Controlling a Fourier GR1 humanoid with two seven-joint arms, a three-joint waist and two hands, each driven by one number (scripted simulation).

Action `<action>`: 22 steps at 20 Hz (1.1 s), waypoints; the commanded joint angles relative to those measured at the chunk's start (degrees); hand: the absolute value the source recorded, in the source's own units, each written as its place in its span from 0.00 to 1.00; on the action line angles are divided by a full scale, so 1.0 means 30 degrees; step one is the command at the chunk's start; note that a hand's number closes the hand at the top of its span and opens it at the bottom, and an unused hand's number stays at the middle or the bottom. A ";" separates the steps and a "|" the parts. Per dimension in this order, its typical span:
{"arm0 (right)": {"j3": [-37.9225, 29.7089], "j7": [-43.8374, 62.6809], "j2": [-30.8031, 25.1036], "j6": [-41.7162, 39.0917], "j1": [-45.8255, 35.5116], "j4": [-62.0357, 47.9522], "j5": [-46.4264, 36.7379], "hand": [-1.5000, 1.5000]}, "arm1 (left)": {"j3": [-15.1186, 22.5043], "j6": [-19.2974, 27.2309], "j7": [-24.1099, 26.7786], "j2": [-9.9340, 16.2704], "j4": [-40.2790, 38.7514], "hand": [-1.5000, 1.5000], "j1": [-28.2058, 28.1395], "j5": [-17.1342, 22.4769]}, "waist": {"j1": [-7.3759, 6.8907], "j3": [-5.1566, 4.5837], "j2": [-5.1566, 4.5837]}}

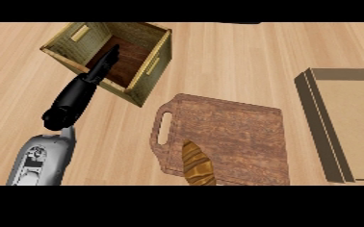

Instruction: Pick the lemon from the cutting board and place it in the cardboard box

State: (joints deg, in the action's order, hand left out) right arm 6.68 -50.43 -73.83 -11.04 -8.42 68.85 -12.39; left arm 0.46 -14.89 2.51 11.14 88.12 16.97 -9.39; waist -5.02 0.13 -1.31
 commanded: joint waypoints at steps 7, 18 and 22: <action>0.3600 -0.5326 0.1800 -0.1273 -0.4299 -0.5576 -0.4850 0.00 | -0.0459 -0.0248 0.1327 0.0363 -0.1225 0.50 0.0000 0.0007 | 0.0292 0.0018 0.0018; 0.1707 -0.2467 0.5914 -0.8759 -0.4664 -0.6873 0.6510 0.00 | -0.0461 -0.0189 0.0430 0.0258 -0.0476 0.50 -0.0023 0.0146 | 0.0425 0.0044 0.0037; 0.0779 0.0598 0.5444 -1.1204 -0.5554 -0.8427 0.9795 0.00 | -0.0827 -0.0237 0.0659 0.0517 -0.0550 0.50 0.0052 0.0293 | 0.0319 -0.0012 0.0021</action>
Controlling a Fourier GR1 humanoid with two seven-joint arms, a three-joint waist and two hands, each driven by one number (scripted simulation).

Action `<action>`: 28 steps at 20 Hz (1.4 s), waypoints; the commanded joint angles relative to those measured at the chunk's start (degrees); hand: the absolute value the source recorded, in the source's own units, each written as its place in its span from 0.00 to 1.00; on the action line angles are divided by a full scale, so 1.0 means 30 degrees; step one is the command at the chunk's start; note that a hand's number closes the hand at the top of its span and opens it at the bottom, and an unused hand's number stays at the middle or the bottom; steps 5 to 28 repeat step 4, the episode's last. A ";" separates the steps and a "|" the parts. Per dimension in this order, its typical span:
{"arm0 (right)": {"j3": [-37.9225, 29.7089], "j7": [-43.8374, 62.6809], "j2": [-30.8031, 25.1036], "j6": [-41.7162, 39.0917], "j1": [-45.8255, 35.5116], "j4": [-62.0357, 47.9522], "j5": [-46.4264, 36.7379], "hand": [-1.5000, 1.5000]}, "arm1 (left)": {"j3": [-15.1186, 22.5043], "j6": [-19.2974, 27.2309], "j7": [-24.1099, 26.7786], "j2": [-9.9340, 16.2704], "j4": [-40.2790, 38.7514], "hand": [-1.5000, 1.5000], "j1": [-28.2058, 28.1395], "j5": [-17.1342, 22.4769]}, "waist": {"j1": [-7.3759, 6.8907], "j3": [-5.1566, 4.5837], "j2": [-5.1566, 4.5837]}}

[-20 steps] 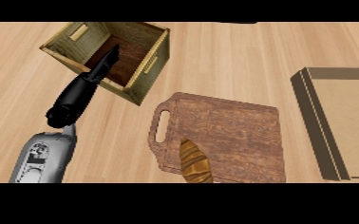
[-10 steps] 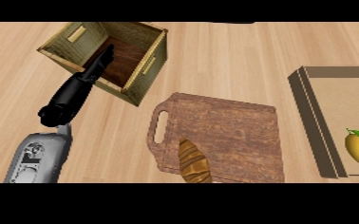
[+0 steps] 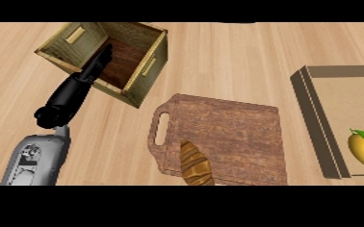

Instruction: Pick the lemon from the cutting board and place it in the cardboard box

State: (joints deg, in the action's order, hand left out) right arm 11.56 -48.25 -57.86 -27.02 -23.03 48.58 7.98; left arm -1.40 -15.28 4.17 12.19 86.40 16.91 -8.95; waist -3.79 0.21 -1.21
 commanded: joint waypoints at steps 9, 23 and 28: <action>-0.1892 0.1946 -0.0250 -0.7249 -0.2133 -0.3786 0.5219 0.00 | 0.0215 0.0292 0.0121 -0.0437 -0.0160 0.50 0.0048 -0.0150 | -0.0224 0.0032 -0.0164; -0.1892 0.1946 -0.0250 -0.7249 -0.2133 -0.3786 0.5219 0.00 | 0.0215 0.0292 0.0121 -0.0437 -0.0160 0.50 0.0048 -0.0150 | -0.0224 0.0032 -0.0164; -0.1892 0.1946 -0.0250 -0.7249 -0.2133 -0.3786 0.5219 0.00 | 0.0215 0.0292 0.0121 -0.0437 -0.0160 0.50 0.0048 -0.0150 | -0.0224 0.0032 -0.0164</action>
